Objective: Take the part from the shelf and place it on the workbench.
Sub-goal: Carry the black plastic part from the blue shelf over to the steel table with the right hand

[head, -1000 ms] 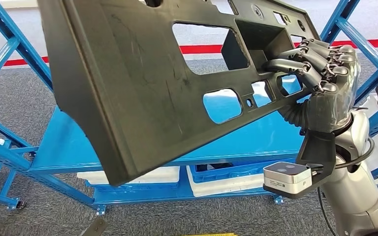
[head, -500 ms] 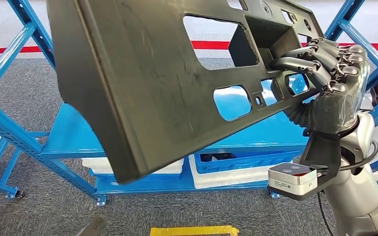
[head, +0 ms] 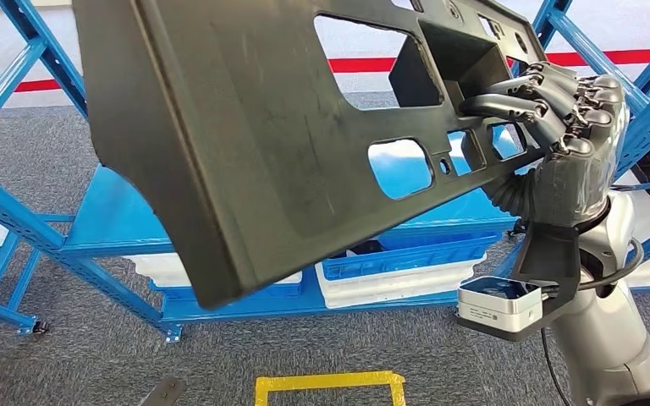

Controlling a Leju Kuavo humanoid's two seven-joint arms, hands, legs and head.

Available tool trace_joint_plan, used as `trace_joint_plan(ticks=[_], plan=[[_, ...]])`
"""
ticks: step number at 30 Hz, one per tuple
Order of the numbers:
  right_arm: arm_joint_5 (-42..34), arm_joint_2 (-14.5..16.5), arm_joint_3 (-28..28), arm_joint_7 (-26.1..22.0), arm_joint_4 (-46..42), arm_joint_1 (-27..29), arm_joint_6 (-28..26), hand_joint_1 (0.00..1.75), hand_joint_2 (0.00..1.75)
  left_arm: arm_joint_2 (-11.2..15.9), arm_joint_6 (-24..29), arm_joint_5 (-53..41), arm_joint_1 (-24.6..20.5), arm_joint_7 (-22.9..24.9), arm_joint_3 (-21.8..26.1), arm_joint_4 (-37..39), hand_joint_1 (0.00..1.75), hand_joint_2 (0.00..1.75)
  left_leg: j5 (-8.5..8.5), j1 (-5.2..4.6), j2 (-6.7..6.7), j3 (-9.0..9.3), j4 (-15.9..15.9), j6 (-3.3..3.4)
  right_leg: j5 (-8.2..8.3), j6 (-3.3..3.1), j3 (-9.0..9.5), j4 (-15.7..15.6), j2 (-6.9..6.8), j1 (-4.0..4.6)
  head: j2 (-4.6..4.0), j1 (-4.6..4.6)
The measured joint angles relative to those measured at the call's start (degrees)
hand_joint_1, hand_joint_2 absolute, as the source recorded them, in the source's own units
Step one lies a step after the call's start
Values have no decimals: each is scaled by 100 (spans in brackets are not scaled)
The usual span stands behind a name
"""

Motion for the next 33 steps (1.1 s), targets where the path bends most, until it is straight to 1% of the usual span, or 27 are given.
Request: trace_joint_plan(ticks=[1, 2, 4, 5, 6, 8, 9, 10, 11, 13, 14, 15, 16, 17, 18, 20, 21, 22, 24, 25, 26, 28, 29, 30, 31, 32, 33], plan=[[0, 6, 1, -1, 0, 8, 2, 175, 175, 0, -5, 0, -1, -2, -1, -1, 0, 175, 123, 10, 0, 185, -198, -1, 40, 11, -54, 5, 0, -2, 0, -3], [0, 10, 1, -1, 0, 11, 4, 175, 175, 0, -9, 0, -4, -4, -1, -1, 0, 175, 280, 20, 0, 464, -587, 1, 73, 29, -98, 15, 0, -5, 0, -5], [0, 15, -1, -5, 0, 11, 5, 175, 175, 0, -15, -2, -17, -6, -1, -3, 0, 175, 430, 21, -8, 1003, -1426, 11, 133, 84, -163, 36, 1, 4, 0, -7], [0, 15, -3, -10, 0, 12, 4, 175, 175, -1, -18, -7, -23, -7, -1, -3, 0, 175, 433, 14, -14, 1145, -1673, 20, 165, 116, -182, 44, 0, 10, 0, -6], [-1, 15, -7, -18, 0, 16, 3, 175, 175, -2, -21, -13, -24, -7, -1, -3, 0, 175, 411, 0, -22, 1185, -1768, 37, 201, 147, -197, 46, -2, 15, 0, -4], [-4, 9, -27, -30, 1, 47, -1, 175, 175, -12, -25, -34, -17, -1, -1, -1, 0, 175, 461, -13, -16, 1133, -1769, 103, 240, 206, -215, 54, -5, 5, 0, -3], [-9, 1, -47, -33, 2, 70, -3, 175, 175, -21, -27, -45, -15, 5, -1, 0, 0, 175, 506, -13, -5, 1094, -1767, 153, 183, 231, -242, 93, -5, -1, 0, 2], [-15, -13, -68, -33, 3, 94, -4, 175, 175, -29, -28, -56, -16, 10, 1, 1, 0, 175, 560, -8, 9, 1040, -1773, 205, 31, 251, -294, 214, -4, -5, 0, 12], [-22, -29, -89, -33, 4, 117, -5, 175, 175, -36, -30, -64, -18, 14, 2, 1, 0, 175, 627, -3, 23, 967, -1779, 251, -211, 265, -381, 455, -3, -7, 0, 28], [-32, -52, -123, -32, 4, 161, -7, 175, 175, -38, -35, -75, -18, 20, 3, 0, 0, 175, 744, -16, 32, 799, -1770, 288, -730, 273, -593, 1170, -3, -4, 0, 59], [-35, -59, -136, -32, 4, 191, -8, 175, 175, -39, -41, -79, -17, 21, 2, 1, 0, 175, 804, -24, 36, 713, -1764, 291, -863, 275, -654, 1493, -3, -4, 0, 72], [-37, -63, -146, -32, 4, 218, -8, 175, 175, -39, -50, -81, -17, 21, 2, 1, 0, 175, 860, -31, 40, 630, -1756, 291, -865, 276, -643, 1662, -3, -3, 0, 81], [-38, -70, -152, -32, 4, 238, -8, 175, 175, -39, -59, -83, -17, 21, 2, 1, 0, 175, 913, -37, 42, 551, -1747, 288, -757, 273, -536, 1636, -3, -2, 0, 92], [-40, -78, -162, -32, 4, 249, -8, 175, 175, -39, -67, -84, -18, 21, 2, 1, 0, 175, 964, -41, 43, 479, -1736, 282, -594, 265, -341, 1426, -3, 1, 0, 103], [-43, -85, -178, -32, 4, 251, -8, 175, 175, -39, -72, -85, -18, 21, 2, 0, 0, 175, 1011, -42, 42, 417, -1723, 271, -458, 250, -62, 1046, -3, 5, 0, 113], [-59, -99, -213, -32, 3, 244, -5, 175, 175, -40, -75, -86, -21, 20, 2, 0, 0, 175, 1104, -56, 35, 324, -1696, 228, -407, 216, 446, 262, 0, 34, 0, 131], [-68, -105, -225, -31, 3, 239, -3, 175, 175, -41, -75, -86, -23, 20, 2, 0, 0, 175, 1154, -61, 32, 291, -1690, 203, -445, 203, 577, 23, 3, 51, 0, 134], [-77, -109, -231, -29, 2, 236, 5, 175, 175, -42, -76, -87, -23, 19, 2, 0, 0, 175, 1206, -63, 30, 266, -1692, 176, -469, 190, 602, -63, 7, 69, 0, 134], [-87, -111, -231, -22, 5, 224, 34, 175, 175, -40, -77, -85, -18, 16, 1, 1, 0, 175, 1231, -62, 23, 213, -1674, 117, -385, 138, 477, -72, 3, 43, 0, 120], [-90, -110, -226, -16, 8, 210, 51, 175, 175, -42, -81, -85, -14, 13, -1, 2, 0, 175, 1107, -55, 19, 165, -1583, 89, -322, 104, 403, -72, -3, 23, 0, 105], [-92, -107, -222, -5, 11, 191, 70, 175, 175, -43, -85, -84, -11, 9, -3, 2, 0, 175, 878, -49, 14, 100, -1390, 68, -253, 67, 320, -79, -11, 0, 0, 81], [-93, -97, -213, 14, 20, 156, 103, 175, 175, -46, -93, -84, -10, 4, -7, 2, 0, 175, 276, -27, 11, -43, -713, 47, -121, 24, 174, -71, -20, -3, 0, 33], [-92, -91, -207, 21, 26, 148, 116, 175, 175, -46, -95, -84, -11, 5, -7, 2, 0, 175, 93, -22, 11, -80, -358, 39, -52, 16, 90, -68, -23, -2, 0, 19], [-92, -85, -201, 23, 34, 144, 121, 175, 175, -46, -95, -84, -11, 8, -7, 2, 0, 175, 58, -15, 11, -64, -106, 32, 21, 17, -2, -64, -23, -3, 0, 13], [-92, -81, -196, 25, 44, 143, 121, 175, 175, -46, -96, -85, -12, 10, -7, 2, 0, 175, 160, -4, 11, 30, -28, 25, 93, 26, -96, -59, -23, -4, 0, 8], [-92, -78, -192, 26, 52, 142, 121, 175, 175, -46, -96, -86, -12, 12, -7, 2, 0, 175, 330, 9, 11, 217, -159, 22, 162, 41, -185, -52, -23, -7, 0, 4], [-92, -76, -191, 27, 58, 136, 121, 175, 175, -46, -96, -89, -15, 15, -7, 1, 0, 175, 475, 24, 10, 493, -469, 20, 227, 62, -261, -42, -23, -10, 0, 1]])
